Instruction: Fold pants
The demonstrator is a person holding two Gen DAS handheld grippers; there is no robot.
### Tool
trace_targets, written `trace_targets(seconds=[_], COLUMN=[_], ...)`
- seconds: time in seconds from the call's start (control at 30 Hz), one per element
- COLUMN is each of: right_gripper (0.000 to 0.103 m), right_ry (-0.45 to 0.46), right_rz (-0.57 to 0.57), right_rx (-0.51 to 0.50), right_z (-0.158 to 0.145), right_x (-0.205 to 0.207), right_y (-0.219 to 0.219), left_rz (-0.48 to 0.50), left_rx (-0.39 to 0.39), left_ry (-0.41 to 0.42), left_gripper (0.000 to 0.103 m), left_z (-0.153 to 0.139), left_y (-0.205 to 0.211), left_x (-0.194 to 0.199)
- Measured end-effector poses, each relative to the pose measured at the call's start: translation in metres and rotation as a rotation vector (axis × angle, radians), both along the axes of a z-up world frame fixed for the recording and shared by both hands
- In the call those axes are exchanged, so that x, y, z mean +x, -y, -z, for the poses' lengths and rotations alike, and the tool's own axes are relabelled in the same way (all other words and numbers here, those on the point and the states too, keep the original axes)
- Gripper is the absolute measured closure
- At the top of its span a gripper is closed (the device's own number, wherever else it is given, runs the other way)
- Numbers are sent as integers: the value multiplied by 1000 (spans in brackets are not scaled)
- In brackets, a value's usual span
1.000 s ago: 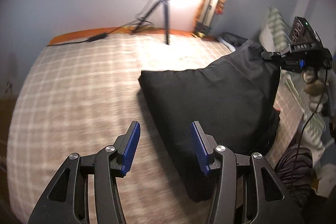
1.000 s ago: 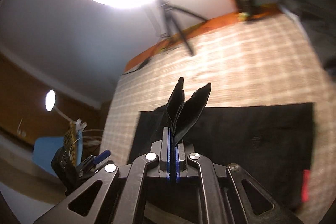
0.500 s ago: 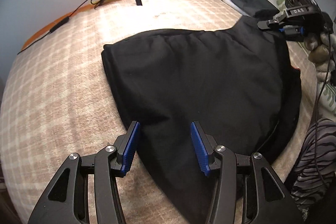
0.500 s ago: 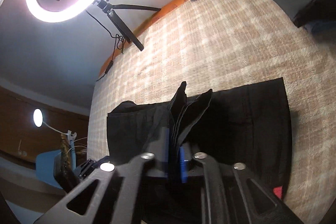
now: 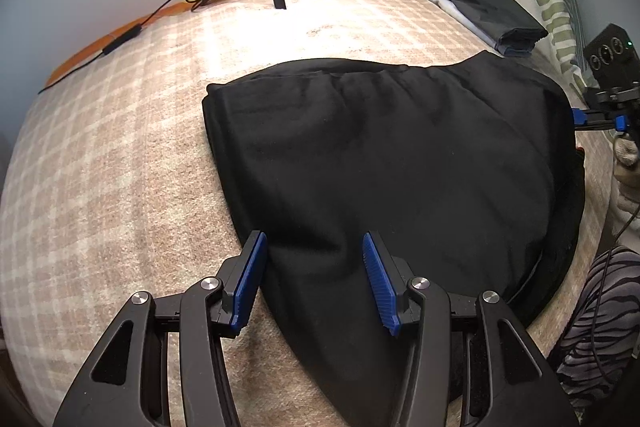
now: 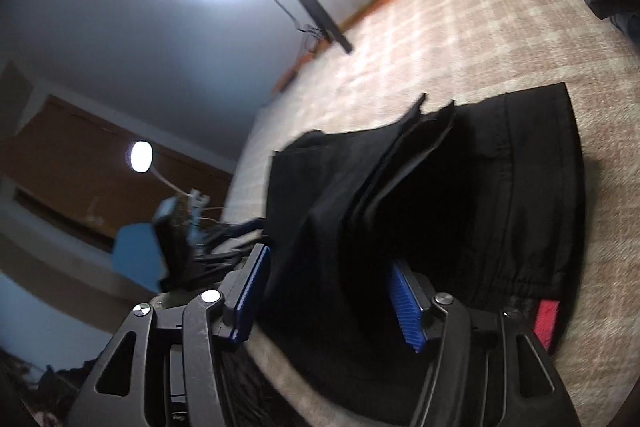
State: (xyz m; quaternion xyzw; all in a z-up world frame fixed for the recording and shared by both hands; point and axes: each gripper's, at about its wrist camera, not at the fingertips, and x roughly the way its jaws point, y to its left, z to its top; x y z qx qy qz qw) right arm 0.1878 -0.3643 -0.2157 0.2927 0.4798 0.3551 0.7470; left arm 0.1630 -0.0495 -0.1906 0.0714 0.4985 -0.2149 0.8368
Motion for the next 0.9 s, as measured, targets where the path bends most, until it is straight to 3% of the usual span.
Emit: trace_targets(seconds=[0.03, 0.13, 0.2, 0.27, 0.37, 0.47, 0.5, 0.57, 0.7, 0.77, 0.8, 0.83, 0.87, 0.9], right_gripper=[27, 26, 40, 73, 94, 102, 102, 102, 102, 90, 79, 55, 48, 47], right_ry=[16, 52, 53, 30, -21, -116, -125, -113, -179, -181, -178, -172, -156, -127], right_rz=[-3, -38, -58, -79, -82, -43, -39, -35, 2, -2, 14, 31, 52, 73], right_rx=[-16, -117, -202, -273, -322, -188, -139, -153, -341, -380, -353, -321, -282, -233], right_z=[-2, -6, -4, 1, 5, -10, -20, -34, -17, -9, -7, -8, -8, -8], right_x=[-3, -10, -11, -10, -8, -9, -11, -15, -14, -14, -13, -12, -11, -9], right_y=[0, -12, -23, -31, -37, -33, -30, -25, -9, -4, 1, 4, 9, 14], left_rz=[-2, -14, -28, -46, -44, -24, -19, -3, 34, 52, 61, 75, 93, 108], left_rx=[-2, -18, -30, -41, -41, -14, -8, 5, 22, 24, 19, 13, 9, 9], left_ry=[-2, -13, -12, -7, 8, 33, 38, 49, 59, 65, 66, 67, 70, 76], left_gripper=[55, 55, 55, 55, 55, 55, 55, 55, 55, 55, 55, 55, 55, 55], left_z=[0, -1, -4, -7, -12, -17, -18, -19, -21, -23, -25, -27, -30, -33], left_y=[0, -3, -6, -9, -10, -7, -7, -3, 7, 13, 16, 21, 27, 32], left_x=[0, 2, 2, 1, -3, -9, -10, -14, -19, -23, -25, -28, -31, -34])
